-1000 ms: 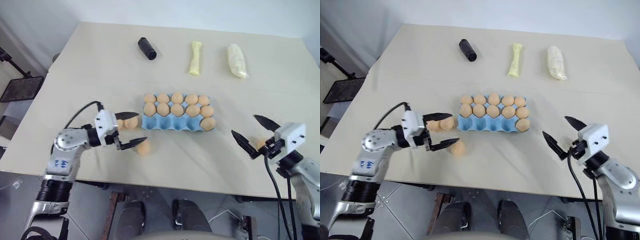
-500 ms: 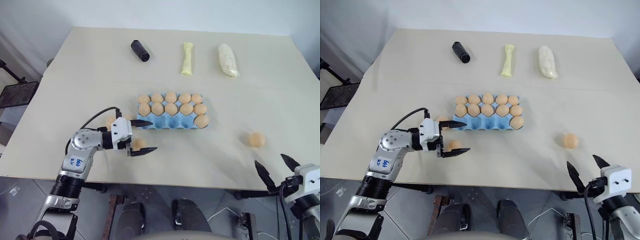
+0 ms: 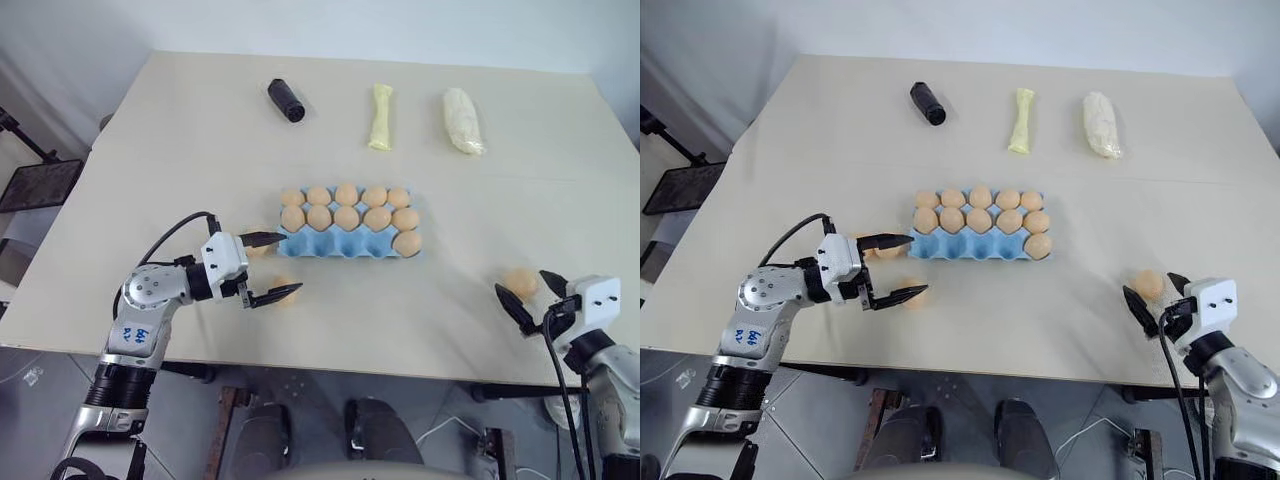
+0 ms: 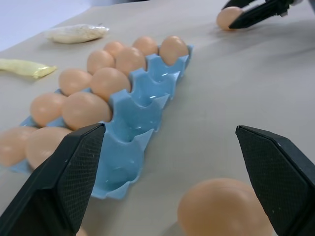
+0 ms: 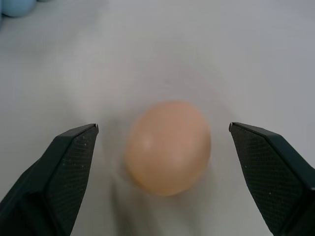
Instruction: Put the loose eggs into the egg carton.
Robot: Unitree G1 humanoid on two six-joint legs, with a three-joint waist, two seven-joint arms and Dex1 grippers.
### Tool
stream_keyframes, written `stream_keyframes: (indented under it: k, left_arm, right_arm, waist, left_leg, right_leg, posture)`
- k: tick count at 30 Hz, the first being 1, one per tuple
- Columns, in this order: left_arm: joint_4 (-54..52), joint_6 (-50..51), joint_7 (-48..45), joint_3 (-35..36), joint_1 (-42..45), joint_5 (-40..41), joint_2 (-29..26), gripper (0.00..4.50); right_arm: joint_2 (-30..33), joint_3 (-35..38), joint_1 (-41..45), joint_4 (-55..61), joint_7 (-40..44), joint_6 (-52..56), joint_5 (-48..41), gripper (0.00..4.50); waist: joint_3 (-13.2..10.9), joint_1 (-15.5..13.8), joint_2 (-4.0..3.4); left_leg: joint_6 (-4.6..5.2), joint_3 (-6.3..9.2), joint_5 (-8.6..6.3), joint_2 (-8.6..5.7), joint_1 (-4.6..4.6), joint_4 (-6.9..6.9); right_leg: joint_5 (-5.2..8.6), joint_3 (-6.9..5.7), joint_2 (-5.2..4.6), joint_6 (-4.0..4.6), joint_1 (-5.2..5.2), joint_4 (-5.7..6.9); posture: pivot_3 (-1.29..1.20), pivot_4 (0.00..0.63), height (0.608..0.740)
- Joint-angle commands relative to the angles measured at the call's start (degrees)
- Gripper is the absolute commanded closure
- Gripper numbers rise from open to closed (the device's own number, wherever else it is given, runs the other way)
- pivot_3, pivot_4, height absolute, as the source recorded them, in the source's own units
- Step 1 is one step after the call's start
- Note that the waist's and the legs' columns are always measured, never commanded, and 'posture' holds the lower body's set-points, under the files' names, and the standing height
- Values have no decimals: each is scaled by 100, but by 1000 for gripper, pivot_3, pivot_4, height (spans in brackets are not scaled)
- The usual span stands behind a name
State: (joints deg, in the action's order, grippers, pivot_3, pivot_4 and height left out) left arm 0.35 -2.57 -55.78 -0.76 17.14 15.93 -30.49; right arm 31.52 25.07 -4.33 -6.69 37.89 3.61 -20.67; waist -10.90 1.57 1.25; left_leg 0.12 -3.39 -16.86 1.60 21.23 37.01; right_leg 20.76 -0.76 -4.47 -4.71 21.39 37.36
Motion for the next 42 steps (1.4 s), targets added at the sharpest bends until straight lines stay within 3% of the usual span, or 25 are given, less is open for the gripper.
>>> stream_keyframes:
  k: [1, 5, 7, 16, 21, 26, 34, 37, 42]
  left_arm:
    - [-343, 17, 116, 151, -117, 67, -85, 0]
    - [-425, 59, 190, 228, -220, 80, -119, 0]
    - [-435, 127, 219, 252, -245, 96, -129, 0]
    - [-190, 252, 610, 792, -411, 102, -286, 0]
    - [-382, 305, 670, 848, -599, 151, -287, 0]
    - [-583, 364, 769, 904, -734, 170, -285, 0]
    - [-764, 413, 846, 1031, -958, 212, -313, 0]
    - [-769, 429, 785, 1105, -1046, 239, -364, 0]
    - [-462, 304, 294, 1438, -1413, 377, -862, 0]
  right_arm:
    - [71, -52, 216, -122, 149, -158, -47, 875]
    - [51, -214, 376, -104, 226, -149, -26, 2358]
    - [61, -332, 439, 12, 259, -156, -19, 2721]
    - [-243, -1664, 1664, 1780, 111, 985, -258, 2761]
    - [-582, -2388, 2359, 1673, 115, 1254, -34, 2761]
    - [-706, -2845, 2490, 1183, 294, 979, 306, 2761]
    - [-668, -2753, 2476, 1198, 514, 871, 228, 103]
    - [-558, -2663, 2363, 1325, 775, 734, 110, 44]
    - [-126, -2095, 1626, 1699, 1997, 64, -707, 44]
  waist:
    - [0, 0, 0]
    - [0, 12, 0]
    - [0, 7, 0]
    - [-2, 76, -3]
    - [-2, -3, -3]
    - [-2, 0, -3]
    - [-2, 24, -3]
    - [-2, 18, -3]
    - [-2, 5, -3]
  left_leg:
    - [0, 0, 0, 0, 1, 1]
    - [0, -1, 0, 1, 0, 1]
    - [0, -1, 1, 1, -1, 2]
    - [-7, 4, 7, 7, 0, -1]
    - [-4, 15, 0, 2, 18, -1]
    - [-1, 29, -13, 0, 37, -2]
    - [4, 22, -21, 5, 41, -3]
    - [4, 22, -21, 4, 41, 0]
    - [4, 26, -22, 5, 40, -11]
  right_leg:
    - [0, 0, 0, 0, 0, 0]
    - [-1, 1, 1, -1, 0, 1]
    - [-1, 1, 1, -1, 0, 3]
    - [-3, -2, 4, 1, 10, 12]
    - [-3, -15, -6, 2, 15, -6]
    - [-4, -34, -9, 2, 15, -32]
    - [-4, -37, -4, 0, 17, -41]
    - [-4, -37, -5, 0, 17, -39]
    - [-4, -40, -4, 0, 16, -47]
  posture:
    - [0, 150, 740]
    - [0, 150, 740]
    - [0, 150, 740]
    - [0, 150, 740]
    - [0, 150, 740]
    - [0, 150, 740]
    - [0, 150, 740]
    - [0, 150, 740]
    - [0, 150, 740]
